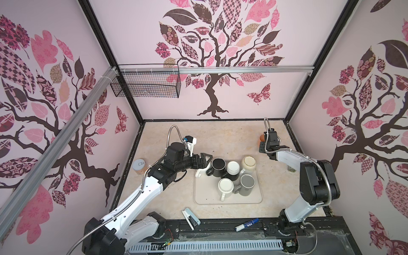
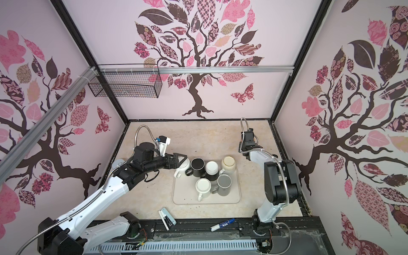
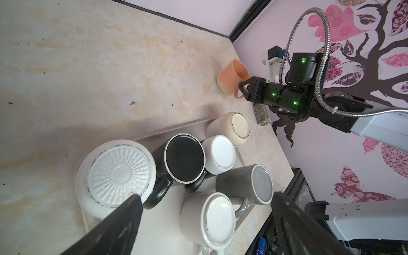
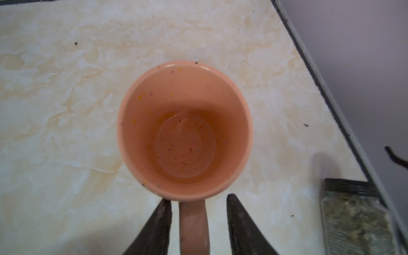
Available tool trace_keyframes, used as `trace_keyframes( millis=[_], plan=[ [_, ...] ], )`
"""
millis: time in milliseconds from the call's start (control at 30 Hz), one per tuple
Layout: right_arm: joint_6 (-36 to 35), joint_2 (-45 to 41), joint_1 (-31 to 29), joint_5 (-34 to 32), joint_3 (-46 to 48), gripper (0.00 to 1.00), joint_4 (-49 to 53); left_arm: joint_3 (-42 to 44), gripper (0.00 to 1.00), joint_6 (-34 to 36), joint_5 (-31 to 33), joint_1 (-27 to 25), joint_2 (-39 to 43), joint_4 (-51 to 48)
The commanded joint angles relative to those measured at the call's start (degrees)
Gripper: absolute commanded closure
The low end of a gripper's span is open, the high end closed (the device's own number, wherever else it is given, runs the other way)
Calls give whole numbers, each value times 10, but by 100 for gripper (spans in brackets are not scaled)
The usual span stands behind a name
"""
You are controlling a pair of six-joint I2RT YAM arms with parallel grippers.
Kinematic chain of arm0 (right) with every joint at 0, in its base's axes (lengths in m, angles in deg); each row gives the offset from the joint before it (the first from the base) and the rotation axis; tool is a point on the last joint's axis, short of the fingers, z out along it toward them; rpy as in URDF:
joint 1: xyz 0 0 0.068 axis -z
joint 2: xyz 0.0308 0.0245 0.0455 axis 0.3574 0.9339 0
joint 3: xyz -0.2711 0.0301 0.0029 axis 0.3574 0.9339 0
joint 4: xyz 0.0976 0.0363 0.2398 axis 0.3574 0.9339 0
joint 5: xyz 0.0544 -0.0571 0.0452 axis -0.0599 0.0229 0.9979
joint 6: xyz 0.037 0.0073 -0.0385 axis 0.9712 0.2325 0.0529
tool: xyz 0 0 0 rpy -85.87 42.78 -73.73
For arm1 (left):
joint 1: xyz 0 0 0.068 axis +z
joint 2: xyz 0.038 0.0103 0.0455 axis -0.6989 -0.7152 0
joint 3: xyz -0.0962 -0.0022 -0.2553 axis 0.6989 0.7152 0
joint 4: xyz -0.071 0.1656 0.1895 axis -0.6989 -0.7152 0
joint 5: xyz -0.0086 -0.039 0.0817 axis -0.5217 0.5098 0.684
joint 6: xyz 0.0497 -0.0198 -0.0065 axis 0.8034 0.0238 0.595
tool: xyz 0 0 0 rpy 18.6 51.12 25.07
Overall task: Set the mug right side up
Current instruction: 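Lower the peach mug upright onto the table with the right gripper, then open the right gripper and move it back while the left gripper descends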
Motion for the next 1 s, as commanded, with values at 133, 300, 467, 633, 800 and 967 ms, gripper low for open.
trace_keyframes(
  millis=[133, 300, 467, 633, 800, 967],
  plan=[
    [21, -61, 4, -46, -1, 44, 2, 17, 6, 16, 37, -14, 14, 1],
    [83, -135, -4, 5, -4, 43, 24, 18, 6, 20, 78, -17, 11, -8],
    [120, -218, -109, 64, 28, 41, -18, 19, 14, 32, 140, -21, 10, -31],
    [118, -242, -275, 66, 51, 41, -38, 28, 17, 53, 197, -29, 16, -44],
    [126, -253, -351, 77, 51, 44, 9, 52, 27, 60, 212, -30, 9, -32],
    [145, -292, -355, 127, 75, 50, 38, 71, 42, 61, 202, -31, -16, -6]
  ],
)
